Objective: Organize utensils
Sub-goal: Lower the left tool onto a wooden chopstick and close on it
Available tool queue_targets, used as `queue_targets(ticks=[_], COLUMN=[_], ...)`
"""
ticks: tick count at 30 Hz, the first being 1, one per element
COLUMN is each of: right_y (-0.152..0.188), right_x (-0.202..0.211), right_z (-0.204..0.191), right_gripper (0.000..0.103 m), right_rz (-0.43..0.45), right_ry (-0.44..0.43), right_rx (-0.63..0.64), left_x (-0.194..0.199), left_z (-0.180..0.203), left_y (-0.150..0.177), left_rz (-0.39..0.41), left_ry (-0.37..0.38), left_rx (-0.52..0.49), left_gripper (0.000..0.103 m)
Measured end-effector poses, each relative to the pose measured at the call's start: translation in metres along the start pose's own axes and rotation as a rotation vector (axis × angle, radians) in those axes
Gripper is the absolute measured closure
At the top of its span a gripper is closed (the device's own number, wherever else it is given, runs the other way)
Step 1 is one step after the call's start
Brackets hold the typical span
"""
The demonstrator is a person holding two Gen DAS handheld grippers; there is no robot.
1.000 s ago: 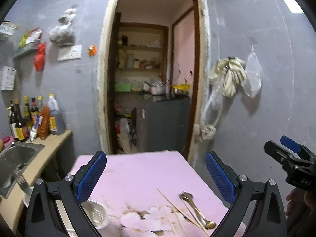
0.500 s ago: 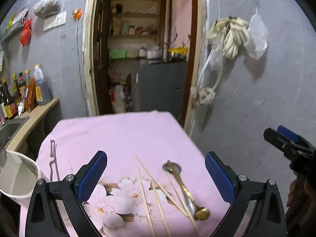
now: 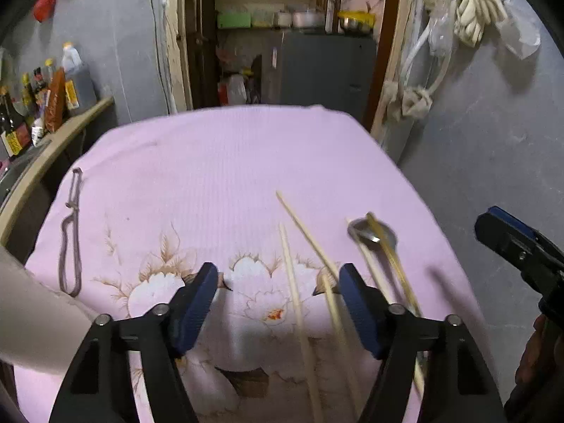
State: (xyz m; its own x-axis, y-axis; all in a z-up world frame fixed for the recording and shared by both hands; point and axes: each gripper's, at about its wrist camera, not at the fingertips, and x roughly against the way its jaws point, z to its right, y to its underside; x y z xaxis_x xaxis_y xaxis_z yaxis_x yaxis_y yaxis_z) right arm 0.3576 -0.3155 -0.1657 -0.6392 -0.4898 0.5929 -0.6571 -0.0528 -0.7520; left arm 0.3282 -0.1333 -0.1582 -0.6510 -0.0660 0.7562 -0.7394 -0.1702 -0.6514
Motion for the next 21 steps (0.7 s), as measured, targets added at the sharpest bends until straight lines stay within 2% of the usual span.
queue_targets(ticks=[2, 8, 16, 21], right_y=[0.001, 0.002, 0.003, -0.003], right_x=[-0.013, -0.041, -0.069, -0.076], right_z=[-0.003, -0.021, -0.041, -0.042], right_gripper=[0.049, 0.068, 0.07, 0.07], right_rz=[-0.036, -0.109, -0.181, -0.194], right_ry=[-0.023, -0.066, -0.097, -0.103], right_rx=[0.004, 0.042, 0.086, 0.1], left_x=[-0.008, -0.019, -0.024, -0.024], left_z=[-0.002, -0.009, -0.007, -0.009], left_y=[0.0, -0.001, -0.003, -0.005], left_rz=[-0.038, -0.086, -0.107, -0.106], left_ry=[0.012, 0.053, 0.069, 0.071], left_rx=[0.001, 0.021, -0.055, -0.052], left_gripper=[0.043, 0.056, 0.06, 0.063])
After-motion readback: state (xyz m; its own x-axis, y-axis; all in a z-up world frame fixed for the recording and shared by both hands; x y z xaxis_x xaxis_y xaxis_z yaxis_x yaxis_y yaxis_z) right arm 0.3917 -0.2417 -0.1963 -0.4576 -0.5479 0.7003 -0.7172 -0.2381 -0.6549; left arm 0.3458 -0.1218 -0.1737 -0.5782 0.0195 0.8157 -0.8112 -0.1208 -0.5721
